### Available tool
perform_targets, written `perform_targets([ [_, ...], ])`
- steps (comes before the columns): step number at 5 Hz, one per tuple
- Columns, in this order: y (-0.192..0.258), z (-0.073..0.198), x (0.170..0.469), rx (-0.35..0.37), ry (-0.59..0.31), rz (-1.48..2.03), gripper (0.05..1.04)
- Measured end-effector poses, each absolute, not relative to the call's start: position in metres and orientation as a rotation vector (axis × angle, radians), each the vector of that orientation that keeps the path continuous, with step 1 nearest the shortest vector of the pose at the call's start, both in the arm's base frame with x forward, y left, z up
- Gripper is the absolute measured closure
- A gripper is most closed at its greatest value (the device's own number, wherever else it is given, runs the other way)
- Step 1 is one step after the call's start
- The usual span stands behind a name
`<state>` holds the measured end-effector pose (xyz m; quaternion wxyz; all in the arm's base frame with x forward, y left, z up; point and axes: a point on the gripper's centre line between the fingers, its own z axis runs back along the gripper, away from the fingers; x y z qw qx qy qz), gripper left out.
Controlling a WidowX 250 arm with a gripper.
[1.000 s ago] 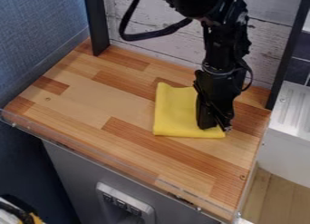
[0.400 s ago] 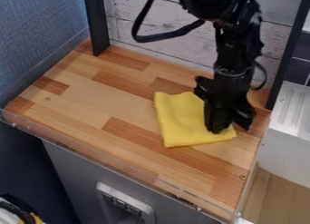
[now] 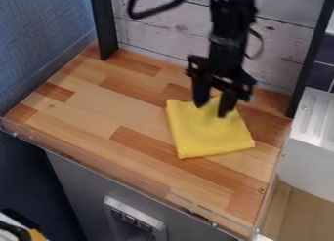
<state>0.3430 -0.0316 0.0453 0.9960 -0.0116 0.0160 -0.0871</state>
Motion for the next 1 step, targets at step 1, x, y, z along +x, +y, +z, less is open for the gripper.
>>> perform_targets([
  [1,0.0076,0.0571,0.3488,-0.023,0.043,-0.101,0.094],
])
